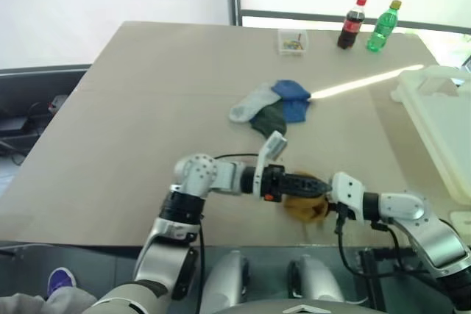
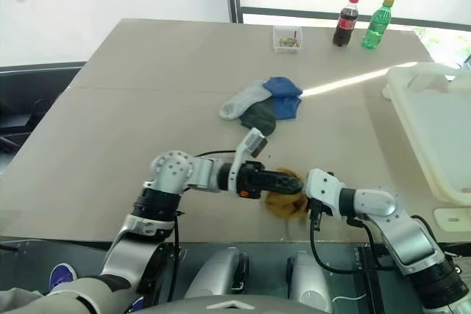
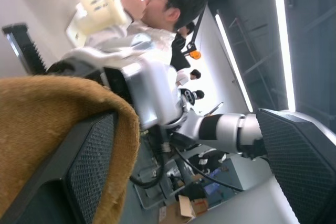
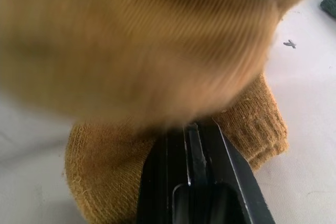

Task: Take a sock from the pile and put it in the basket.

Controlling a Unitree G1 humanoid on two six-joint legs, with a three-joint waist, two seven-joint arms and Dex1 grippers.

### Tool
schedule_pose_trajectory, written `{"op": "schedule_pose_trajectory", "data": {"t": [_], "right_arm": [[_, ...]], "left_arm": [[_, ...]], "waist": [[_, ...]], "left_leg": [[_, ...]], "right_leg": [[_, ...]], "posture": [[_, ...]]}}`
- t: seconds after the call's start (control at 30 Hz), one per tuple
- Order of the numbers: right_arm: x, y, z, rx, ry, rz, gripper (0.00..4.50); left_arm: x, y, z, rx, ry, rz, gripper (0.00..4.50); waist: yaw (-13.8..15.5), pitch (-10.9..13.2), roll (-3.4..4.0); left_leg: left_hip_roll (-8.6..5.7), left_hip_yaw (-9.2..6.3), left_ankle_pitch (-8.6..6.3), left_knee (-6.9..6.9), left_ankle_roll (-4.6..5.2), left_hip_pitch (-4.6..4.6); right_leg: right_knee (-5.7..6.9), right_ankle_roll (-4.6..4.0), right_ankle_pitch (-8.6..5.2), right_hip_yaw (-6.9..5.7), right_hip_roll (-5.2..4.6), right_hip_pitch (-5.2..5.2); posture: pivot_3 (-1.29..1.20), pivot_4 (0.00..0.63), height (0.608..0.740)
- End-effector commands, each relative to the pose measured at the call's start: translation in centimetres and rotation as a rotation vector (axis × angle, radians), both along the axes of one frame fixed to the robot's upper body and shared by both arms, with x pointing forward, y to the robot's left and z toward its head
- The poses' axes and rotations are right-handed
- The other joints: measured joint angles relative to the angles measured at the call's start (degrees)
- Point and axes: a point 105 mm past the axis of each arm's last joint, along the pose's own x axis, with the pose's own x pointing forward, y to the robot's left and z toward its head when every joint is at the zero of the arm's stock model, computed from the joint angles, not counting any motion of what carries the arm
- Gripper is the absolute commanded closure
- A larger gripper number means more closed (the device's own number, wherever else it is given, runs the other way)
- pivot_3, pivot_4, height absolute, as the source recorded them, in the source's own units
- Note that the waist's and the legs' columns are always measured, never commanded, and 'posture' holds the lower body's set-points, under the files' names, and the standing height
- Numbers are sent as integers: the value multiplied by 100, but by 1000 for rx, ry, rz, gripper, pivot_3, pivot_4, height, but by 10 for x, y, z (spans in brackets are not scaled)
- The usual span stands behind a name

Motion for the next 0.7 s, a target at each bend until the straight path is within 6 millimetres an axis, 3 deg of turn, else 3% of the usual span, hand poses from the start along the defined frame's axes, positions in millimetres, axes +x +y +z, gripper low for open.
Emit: {"op": "schedule_pose_trajectory", "data": {"t": [0.03, 0.1, 0.17, 0.53, 0.7], "right_arm": [[-7, -11, -13, -16, 91, -78, 4500], [-5, -13, -2, -11, 38, -119, 4500], [-2, -15, 5, -5, 8, -152, 4500], [8, -27, 31, 20, -92, -261, 4500], [-10, -26, 60, 145, -33, -206, 4500]], "left_arm": [[6, -3, -13, 60, -28, 40, 51], [4, 2, -39, 168, -46, 58, 51], [6, 6, -49, 199, -30, 76, 51], [18, 5, -57, 232, -41, 108, 51], [20, 2, -52, 197, -38, 112, 51]], "waist": [[-1, 0, 3], [-2, -1, 8], [16, -5, 16], [40, -5, 18], [65, -1, 23]], "left_leg": [[0, 0, 0, -4, 0, -3], [-1, 0, 1, -20, 2, -5], [-1, -1, 0, -29, 3, -8], [-8, -9, -8, -31, 11, -14], [-9, -10, -7, -31, 13, -17]], "right_leg": [[-2, 0, 0, 0, 0, -2], [-19, 0, 0, -2, -1, -4], [-37, 0, 0, -5, -2, -3], [-57, 3, 0, -24, -18, 4], [-58, 3, 0, -26, -17, 4]], "posture": [[0, 150, 729], [0, 150, 729], [0, 150, 729], [0, 150, 729], [0, 150, 729]]}}
